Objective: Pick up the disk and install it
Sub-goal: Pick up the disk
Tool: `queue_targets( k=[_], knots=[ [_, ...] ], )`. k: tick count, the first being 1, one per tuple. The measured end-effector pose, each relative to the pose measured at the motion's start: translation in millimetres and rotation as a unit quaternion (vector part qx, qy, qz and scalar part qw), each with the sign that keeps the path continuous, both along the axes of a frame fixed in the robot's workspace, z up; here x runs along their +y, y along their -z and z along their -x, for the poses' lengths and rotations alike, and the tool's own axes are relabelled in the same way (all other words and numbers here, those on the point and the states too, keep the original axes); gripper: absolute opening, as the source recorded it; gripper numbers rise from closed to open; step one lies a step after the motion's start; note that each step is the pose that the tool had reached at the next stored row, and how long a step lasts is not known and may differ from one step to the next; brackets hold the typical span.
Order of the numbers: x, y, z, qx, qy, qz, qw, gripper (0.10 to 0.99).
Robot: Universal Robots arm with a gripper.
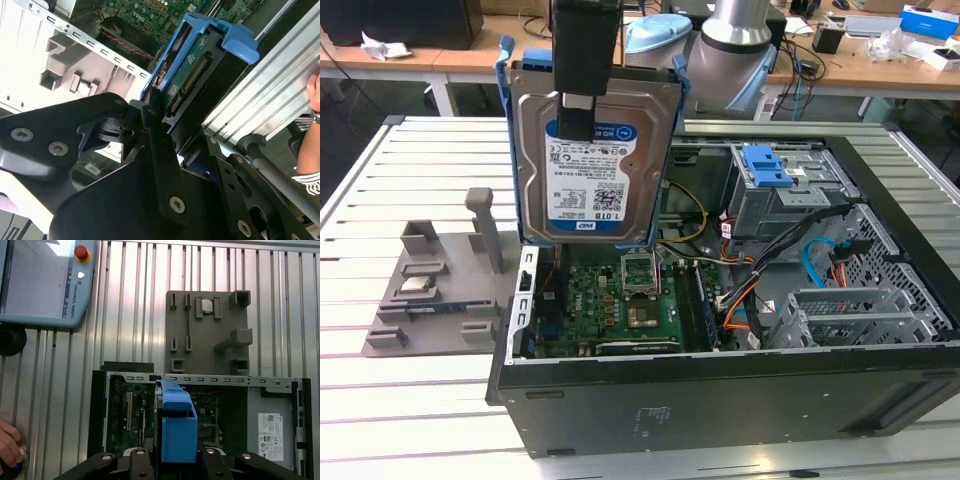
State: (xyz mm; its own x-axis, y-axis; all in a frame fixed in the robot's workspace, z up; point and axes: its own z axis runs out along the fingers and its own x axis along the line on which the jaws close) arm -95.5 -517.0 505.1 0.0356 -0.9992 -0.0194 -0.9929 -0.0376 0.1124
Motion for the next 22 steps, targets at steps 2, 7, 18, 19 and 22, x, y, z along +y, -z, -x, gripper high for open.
queue_targets(
  k=[2,7,18,19,22],
  knots=[
    [-2.6,0.0,-3.3,0.0001,0.0,0.0,1.0,0.369],
    [-7.4,0.1,-10.0,0.0002,0.0,0.0,1.0,0.369],
    [-17.7,0.3,-27.2,0.0005,0.0,0.0,1.0,0.369],
    [-18.4,0.3,-28.5,0.0005,0.0,0.0,1.0,0.369],
    [-22.5,0.4,-37.3,0.0006,0.0,0.0,1.0,0.369]
  ],
)
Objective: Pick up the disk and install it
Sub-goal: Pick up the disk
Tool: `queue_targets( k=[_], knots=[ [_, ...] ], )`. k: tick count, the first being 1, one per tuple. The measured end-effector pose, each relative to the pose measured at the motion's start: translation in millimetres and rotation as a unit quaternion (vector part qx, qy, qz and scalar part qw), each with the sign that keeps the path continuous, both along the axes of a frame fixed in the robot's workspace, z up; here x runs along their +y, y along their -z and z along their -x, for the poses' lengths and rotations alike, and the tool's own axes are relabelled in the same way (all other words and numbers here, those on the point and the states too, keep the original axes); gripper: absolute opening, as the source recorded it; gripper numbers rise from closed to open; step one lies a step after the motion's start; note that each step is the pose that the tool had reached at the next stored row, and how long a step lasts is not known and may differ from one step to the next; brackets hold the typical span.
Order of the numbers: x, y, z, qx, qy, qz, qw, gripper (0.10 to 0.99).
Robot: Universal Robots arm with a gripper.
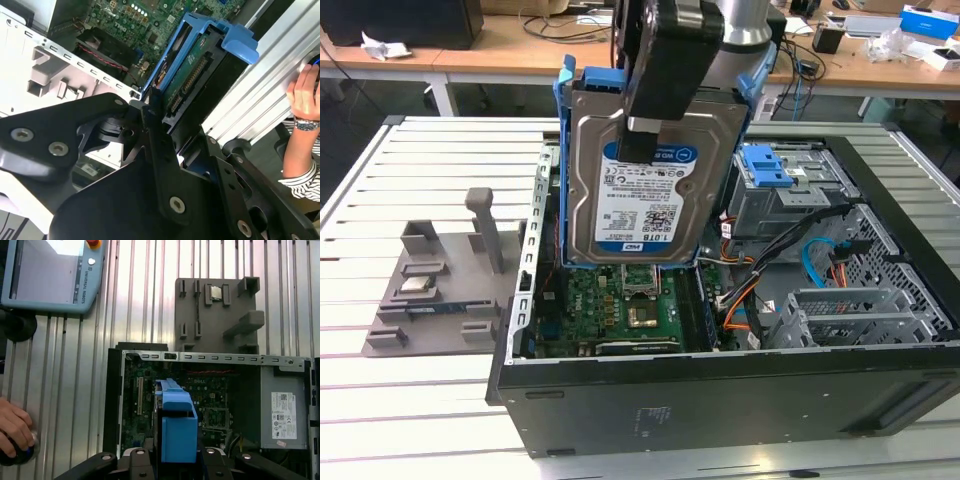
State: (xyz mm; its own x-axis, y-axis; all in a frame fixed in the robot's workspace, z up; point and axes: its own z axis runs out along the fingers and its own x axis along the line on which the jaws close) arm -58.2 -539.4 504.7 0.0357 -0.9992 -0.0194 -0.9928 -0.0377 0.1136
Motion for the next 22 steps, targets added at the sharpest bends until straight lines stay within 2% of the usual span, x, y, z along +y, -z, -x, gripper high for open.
queue_targets(
  k=[13,22],
  knots=[
    [-8.7,0.2,-21.6,0.0002,0.0,0.0,1.0,0.369],
    [-12.0,0.5,-39.2,0.0005,0.0,0.0,1.0,0.369]
  ],
)
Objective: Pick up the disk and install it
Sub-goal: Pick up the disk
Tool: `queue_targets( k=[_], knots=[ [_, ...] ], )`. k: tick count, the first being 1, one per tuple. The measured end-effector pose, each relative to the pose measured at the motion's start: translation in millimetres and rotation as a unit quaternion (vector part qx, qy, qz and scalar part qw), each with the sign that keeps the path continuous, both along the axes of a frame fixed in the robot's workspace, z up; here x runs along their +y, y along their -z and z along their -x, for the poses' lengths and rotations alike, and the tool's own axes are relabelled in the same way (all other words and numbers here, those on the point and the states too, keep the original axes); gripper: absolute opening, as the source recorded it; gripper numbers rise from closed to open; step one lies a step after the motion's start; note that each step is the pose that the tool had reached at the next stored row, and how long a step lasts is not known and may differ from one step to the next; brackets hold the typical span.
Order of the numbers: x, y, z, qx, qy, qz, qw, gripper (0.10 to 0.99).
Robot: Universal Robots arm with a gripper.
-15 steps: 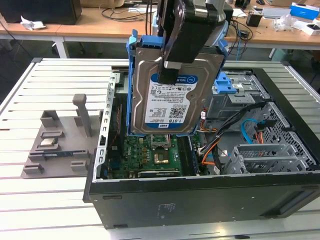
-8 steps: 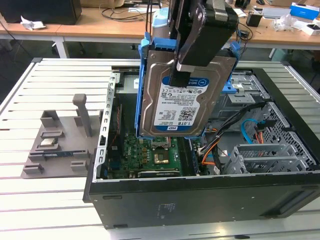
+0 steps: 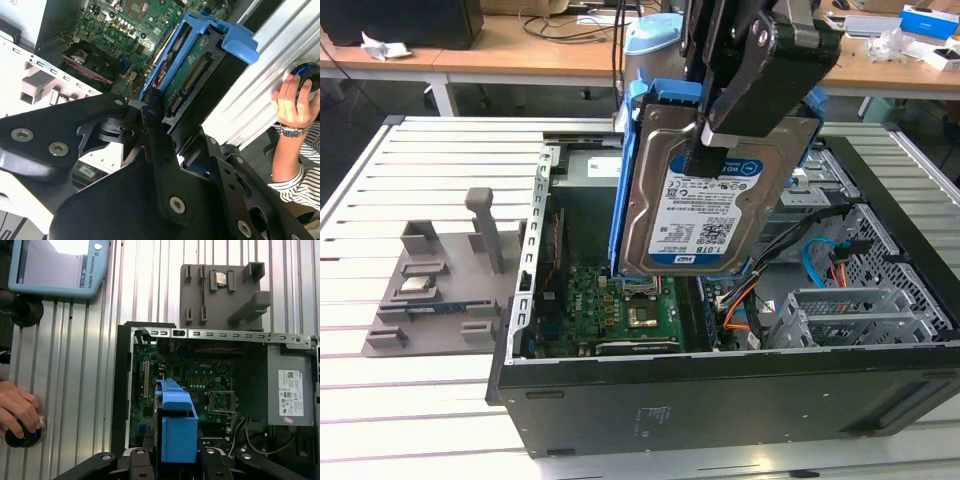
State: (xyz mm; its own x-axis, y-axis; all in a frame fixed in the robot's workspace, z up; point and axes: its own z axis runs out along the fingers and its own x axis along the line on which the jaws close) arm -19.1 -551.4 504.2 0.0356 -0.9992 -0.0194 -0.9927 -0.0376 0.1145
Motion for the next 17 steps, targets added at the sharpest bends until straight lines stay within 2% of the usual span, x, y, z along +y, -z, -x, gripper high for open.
queue_targets(
  k=[7,13,17],
  knots=[
    [-3.0,0.2,-19.8,0.0003,0.0,0.0,1.0,0.369],
    [-3.2,0.3,-35.7,0.0004,0.0,0.0,1.0,0.369],
    [-3.0,0.3,-49.4,0.0004,0.0,0.0,1.0,0.369]
  ],
)
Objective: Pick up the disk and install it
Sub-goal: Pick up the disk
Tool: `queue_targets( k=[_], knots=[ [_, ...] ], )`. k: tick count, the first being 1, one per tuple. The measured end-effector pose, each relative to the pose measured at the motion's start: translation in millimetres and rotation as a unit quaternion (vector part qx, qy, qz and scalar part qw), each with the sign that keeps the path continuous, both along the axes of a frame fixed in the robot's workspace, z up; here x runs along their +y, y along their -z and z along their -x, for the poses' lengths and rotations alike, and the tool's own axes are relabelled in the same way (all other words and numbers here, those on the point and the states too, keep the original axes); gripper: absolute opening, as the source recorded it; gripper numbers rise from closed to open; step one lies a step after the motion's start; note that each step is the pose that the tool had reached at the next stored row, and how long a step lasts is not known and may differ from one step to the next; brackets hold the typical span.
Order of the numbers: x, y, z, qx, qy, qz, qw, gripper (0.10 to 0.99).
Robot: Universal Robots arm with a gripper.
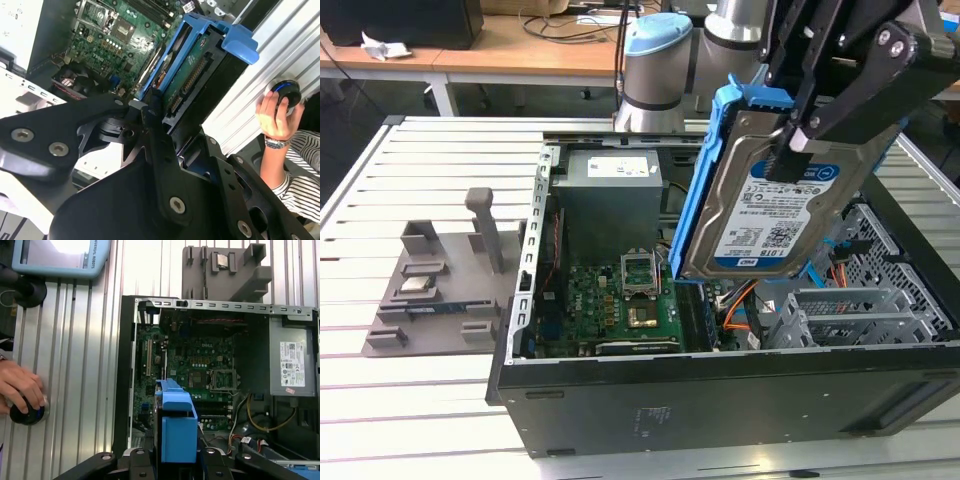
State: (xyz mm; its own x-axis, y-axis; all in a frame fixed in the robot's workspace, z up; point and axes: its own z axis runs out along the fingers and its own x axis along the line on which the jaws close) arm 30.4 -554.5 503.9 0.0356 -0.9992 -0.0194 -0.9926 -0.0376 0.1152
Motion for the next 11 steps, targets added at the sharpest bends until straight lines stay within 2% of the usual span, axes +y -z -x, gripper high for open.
queue_targets(
  k=[6,11],
  knots=[
    [0.7,0.0,-17.9,0.0,0.0,0.0,1.0,0.369],
    [0.7,0.0,-29.2,0.0,0.0,0.0,1.0,0.369]
  ],
)
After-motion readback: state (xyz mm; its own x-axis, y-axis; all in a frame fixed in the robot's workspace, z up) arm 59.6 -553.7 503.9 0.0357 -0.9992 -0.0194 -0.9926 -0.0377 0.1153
